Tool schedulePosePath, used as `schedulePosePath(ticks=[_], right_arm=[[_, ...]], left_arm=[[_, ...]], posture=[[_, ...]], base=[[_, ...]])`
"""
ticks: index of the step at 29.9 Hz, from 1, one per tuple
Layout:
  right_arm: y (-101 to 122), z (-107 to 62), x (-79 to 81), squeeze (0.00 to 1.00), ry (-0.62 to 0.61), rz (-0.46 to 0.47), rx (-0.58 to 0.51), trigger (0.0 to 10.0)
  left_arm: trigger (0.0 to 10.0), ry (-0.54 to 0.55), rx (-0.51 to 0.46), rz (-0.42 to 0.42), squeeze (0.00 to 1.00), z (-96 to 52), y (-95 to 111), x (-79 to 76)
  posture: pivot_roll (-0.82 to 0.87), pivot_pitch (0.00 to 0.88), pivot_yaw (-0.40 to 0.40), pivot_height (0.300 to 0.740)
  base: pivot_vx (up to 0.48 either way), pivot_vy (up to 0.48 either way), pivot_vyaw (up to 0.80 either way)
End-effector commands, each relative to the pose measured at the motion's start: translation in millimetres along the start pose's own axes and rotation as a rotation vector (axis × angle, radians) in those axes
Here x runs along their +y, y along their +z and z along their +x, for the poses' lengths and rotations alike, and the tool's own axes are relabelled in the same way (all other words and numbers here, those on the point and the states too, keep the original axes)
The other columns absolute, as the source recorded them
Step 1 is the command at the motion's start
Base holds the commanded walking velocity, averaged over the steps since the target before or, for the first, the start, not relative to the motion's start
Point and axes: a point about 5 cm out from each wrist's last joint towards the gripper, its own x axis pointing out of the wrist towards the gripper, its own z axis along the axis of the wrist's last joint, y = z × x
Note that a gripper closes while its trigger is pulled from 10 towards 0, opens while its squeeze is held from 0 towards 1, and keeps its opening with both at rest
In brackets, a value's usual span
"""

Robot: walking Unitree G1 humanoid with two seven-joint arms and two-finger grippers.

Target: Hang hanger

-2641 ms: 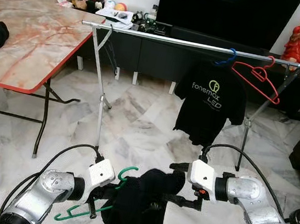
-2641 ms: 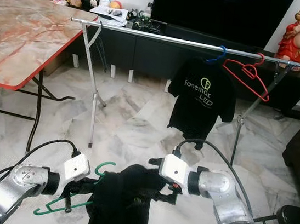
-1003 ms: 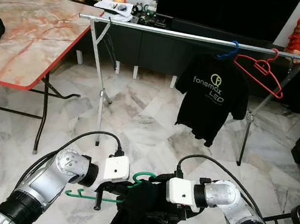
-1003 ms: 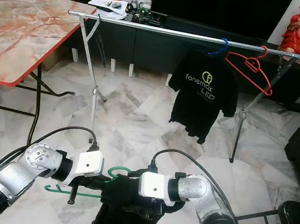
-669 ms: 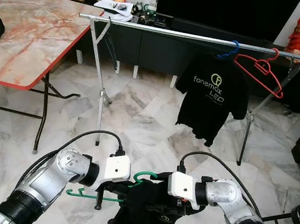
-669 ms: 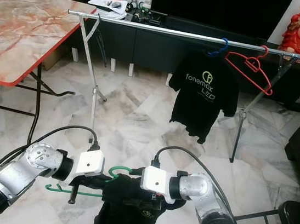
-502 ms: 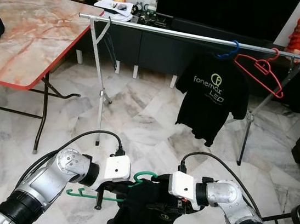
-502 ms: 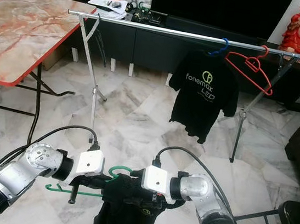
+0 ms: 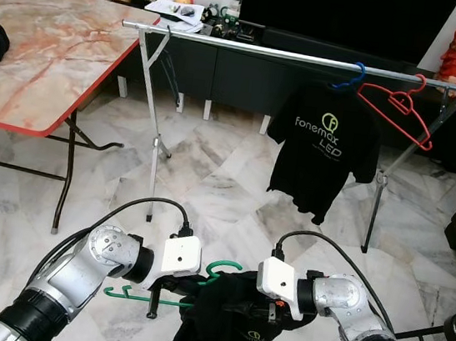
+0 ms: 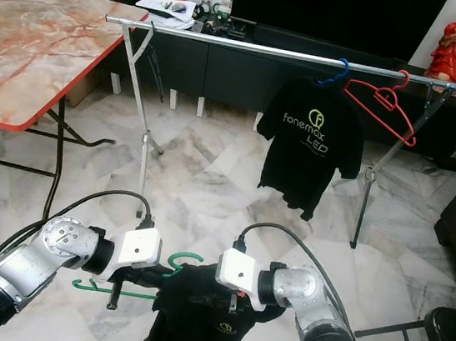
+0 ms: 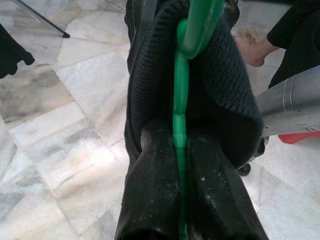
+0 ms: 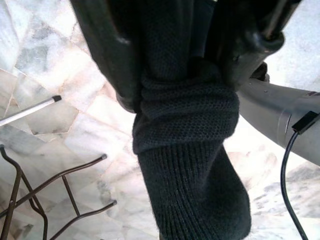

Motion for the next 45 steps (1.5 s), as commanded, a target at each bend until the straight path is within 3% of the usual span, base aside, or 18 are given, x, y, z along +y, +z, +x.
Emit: schedulePosePath(ticks=[1, 19, 45], right_arm=[[-1.0, -0.8, 0.2, 0.00, -0.004, 0.024, -0.013, 0.0], [-5.8, 0.0, 4.3, 0.00, 0.001, 0.108, -0.043, 0.0], [-10.6, -5.5, 3.4, 0.00, -0.001, 0.136, -0.007, 0.0]], left_arm=[[10.0, -0.010, -0.038, 0.077, 0.00, 1.6, 17.0, 2.4], [10.0, -0.001, -0.059, 0.090, 0.00, 1.8, 20.9, 4.7], [10.0, -0.007, -0.052, 0.084, 0.00, -1.3, 21.1, 7.0]], posture=[[0.09, 0.055, -0.063, 0.740], [0.09, 0.072, -0.067, 0.740], [0.09, 0.093, -0.076, 0.740]], base=[[0.000, 0.000, 0.00], [0.000, 0.000, 0.00], [0.000, 0.000, 0.00]])
